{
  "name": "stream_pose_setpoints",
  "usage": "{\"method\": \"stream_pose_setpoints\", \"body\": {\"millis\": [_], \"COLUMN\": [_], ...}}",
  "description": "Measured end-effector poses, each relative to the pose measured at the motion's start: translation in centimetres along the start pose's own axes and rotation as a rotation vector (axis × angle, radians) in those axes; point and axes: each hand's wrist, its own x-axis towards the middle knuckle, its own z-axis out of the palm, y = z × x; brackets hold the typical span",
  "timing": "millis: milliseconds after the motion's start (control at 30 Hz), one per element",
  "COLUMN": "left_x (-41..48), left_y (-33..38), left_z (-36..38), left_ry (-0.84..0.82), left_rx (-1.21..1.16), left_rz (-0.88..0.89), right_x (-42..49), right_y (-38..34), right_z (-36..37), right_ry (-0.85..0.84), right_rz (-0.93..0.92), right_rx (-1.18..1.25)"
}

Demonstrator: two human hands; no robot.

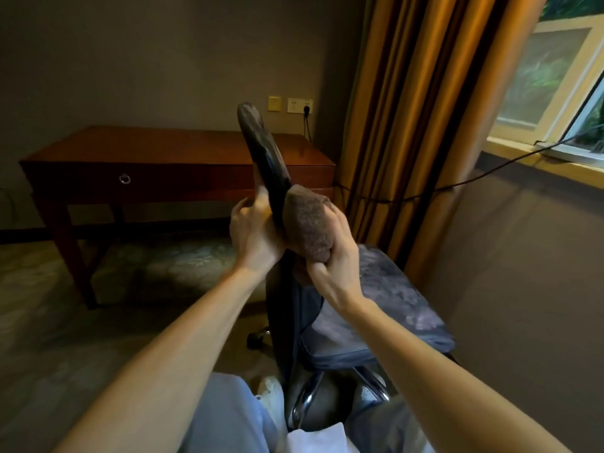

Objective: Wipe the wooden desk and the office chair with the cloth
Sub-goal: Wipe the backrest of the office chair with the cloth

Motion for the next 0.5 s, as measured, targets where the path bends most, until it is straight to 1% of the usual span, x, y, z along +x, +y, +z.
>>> {"method": "stream_pose_setpoints", "body": {"millis": [67, 100, 167, 200, 233, 367, 467, 500], "left_x": [0.8, 1.2, 1.7, 2.0, 2.2, 2.9, 3.8, 4.2], "left_y": [-0.6, -1.2, -2.2, -2.7, -3.1, -4.4, -6.1, -6.8], "left_z": [-0.8, -1.3, -2.1, -2.1, -2.3, -1.8, -1.7, -1.7], "left_ry": [-0.011, -0.032, -0.114, -0.126, -0.153, -0.177, -0.178, -0.18], "left_rx": [-0.062, -0.063, -0.003, -0.017, -0.052, -0.224, -0.331, -0.35], "left_rz": [-0.138, -0.137, -0.069, -0.058, -0.04, 0.049, 0.039, 0.026], "right_x": [-0.9, -1.3, -1.9, -2.0, -2.1, -1.6, -2.2, -2.6], "right_y": [1.6, 2.1, 2.8, 3.1, 3.5, 5.4, 6.4, 6.4], "right_z": [0.8, 1.4, 2.6, 3.1, 3.7, 4.2, 4.9, 5.6], "right_ry": [-0.034, -0.048, -0.079, -0.088, -0.091, -0.081, -0.104, -0.112], "right_rz": [-0.013, -0.04, -0.126, -0.175, -0.217, -0.391, -0.579, -0.601], "right_rx": [0.033, 0.029, -0.025, -0.06, -0.094, -0.277, -0.412, -0.441]}}
